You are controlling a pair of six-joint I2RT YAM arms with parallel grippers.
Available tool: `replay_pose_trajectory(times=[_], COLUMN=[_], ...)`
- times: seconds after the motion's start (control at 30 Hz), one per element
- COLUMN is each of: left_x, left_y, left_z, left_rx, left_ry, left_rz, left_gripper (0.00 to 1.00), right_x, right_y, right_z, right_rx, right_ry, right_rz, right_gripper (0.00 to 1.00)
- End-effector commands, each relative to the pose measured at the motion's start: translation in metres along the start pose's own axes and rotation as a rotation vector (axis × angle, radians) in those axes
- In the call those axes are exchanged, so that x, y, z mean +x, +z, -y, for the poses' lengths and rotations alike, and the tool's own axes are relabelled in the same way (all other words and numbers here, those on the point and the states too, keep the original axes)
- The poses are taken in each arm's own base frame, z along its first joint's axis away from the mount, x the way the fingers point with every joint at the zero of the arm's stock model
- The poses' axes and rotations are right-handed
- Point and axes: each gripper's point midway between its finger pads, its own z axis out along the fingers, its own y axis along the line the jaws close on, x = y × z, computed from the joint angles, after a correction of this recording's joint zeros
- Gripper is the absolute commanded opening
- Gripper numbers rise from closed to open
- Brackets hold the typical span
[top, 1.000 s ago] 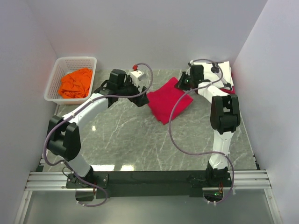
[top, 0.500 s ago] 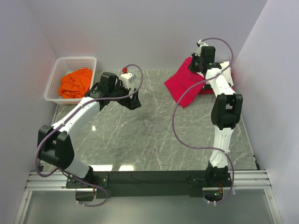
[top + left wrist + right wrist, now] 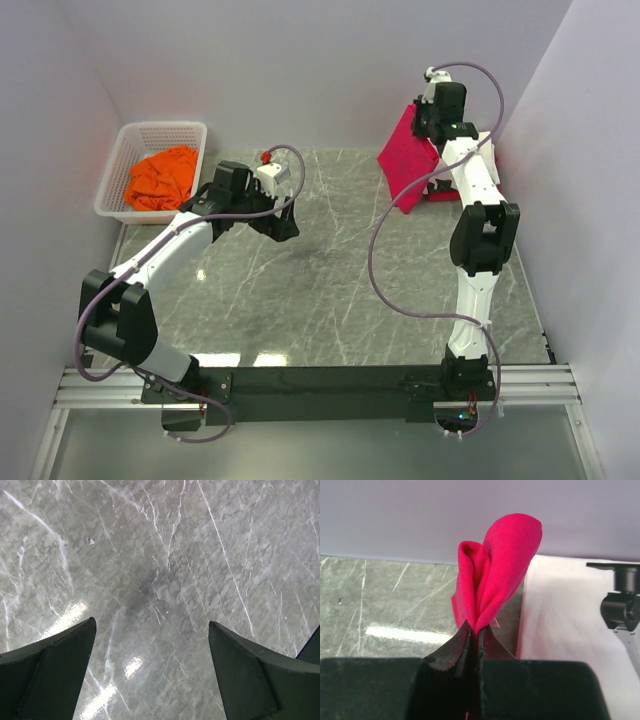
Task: Fold and stack the t-shirts
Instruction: Neatly place the folded tshirt to the corner
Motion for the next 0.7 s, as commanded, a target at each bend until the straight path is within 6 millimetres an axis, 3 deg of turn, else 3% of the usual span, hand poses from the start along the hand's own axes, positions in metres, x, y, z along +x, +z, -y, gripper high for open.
replay_pose_trajectory(times=[0.0, 0.23, 0.67], left_x=[-0.008, -0.007, -0.004], left_y=[-0.009, -0.007, -0.004], left_z=[0.002, 0.001, 0.003], left_rx=[-0.008, -0.006, 0.017], left_ry=[0.03, 0.031, 0.03], left_rz=[0.038, 0.034, 0.027], left_gripper=[0.99, 0.99, 0.99], right_x=[-0.055, -0.077, -0.099], right_y=[-0.017, -0.025, -0.04], right_z=[0.01, 0.021, 0.029], right_rx=[0.032, 0.051, 0.068], right_ry=[-0.048, -0.073, -0.101], right_rz=[0.144, 0.191, 0.238], right_gripper=[0.0, 0.0, 0.0])
